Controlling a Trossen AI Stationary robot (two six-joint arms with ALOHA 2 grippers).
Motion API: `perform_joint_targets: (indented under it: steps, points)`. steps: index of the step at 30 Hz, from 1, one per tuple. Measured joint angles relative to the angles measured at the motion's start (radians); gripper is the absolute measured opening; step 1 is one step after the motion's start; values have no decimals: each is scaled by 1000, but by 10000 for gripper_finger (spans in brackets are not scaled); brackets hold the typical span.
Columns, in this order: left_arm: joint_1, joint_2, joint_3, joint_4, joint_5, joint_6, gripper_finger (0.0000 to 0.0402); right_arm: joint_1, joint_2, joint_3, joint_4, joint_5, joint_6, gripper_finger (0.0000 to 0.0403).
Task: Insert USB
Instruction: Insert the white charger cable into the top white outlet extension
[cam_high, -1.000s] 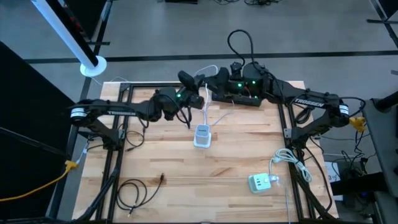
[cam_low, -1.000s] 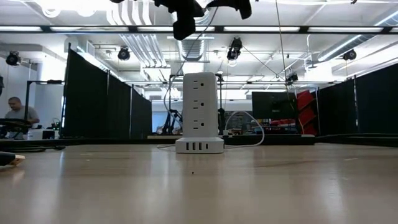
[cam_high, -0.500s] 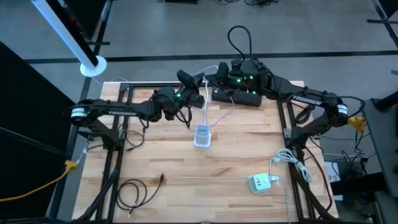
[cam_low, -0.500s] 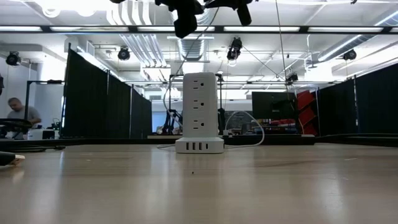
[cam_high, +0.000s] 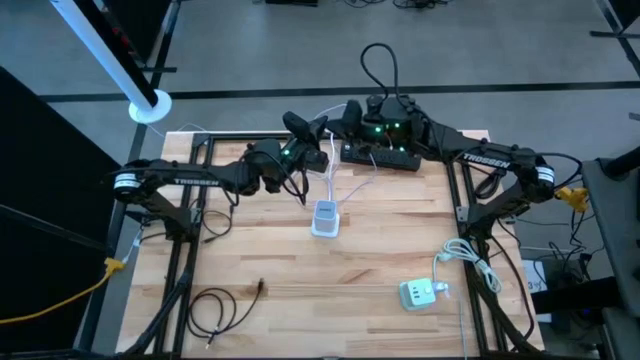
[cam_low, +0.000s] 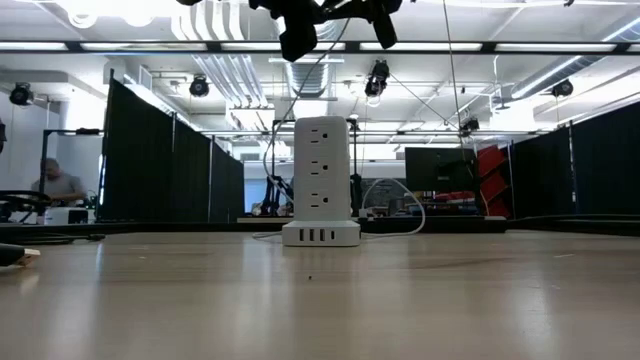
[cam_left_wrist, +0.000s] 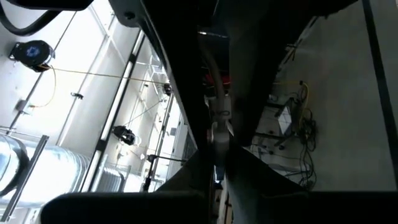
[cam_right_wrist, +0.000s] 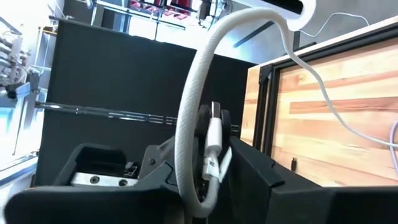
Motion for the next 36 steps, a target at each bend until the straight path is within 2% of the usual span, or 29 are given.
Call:
perform_joint_targets:
  steps: [3, 10, 20, 22, 26, 29, 32, 36]
  points:
    - [0, 0, 0, 0, -1, -16, 17, -2, 0, 0, 1, 8, 2, 64]
    - [0, 0, 0, 2, -6, -19, 17, -3, 0, 0, 11, 0, -27, 9]
    - [0, -5, 0, 3, 0, -30, 18, -3, 0, 0, 31, -15, -67, 8]
    - [0, -11, 0, -1, 7, -55, 35, -3, 0, 0, 32, -18, -89, 8]
    - [0, -38, 0, -11, 14, -100, 94, -2, -4, 0, 35, -23, -135, 8]
    - [0, -82, 0, -73, 7, -203, 141, -2, -15, 1, 28, -24, -194, 8]
    - [2, -159, 0, -290, 18, -383, 183, -2, -36, 1, -15, -11, -297, 8]
    - [40, -249, -4, -621, 191, -755, 224, 35, -92, 1, -109, 83, -548, 8]
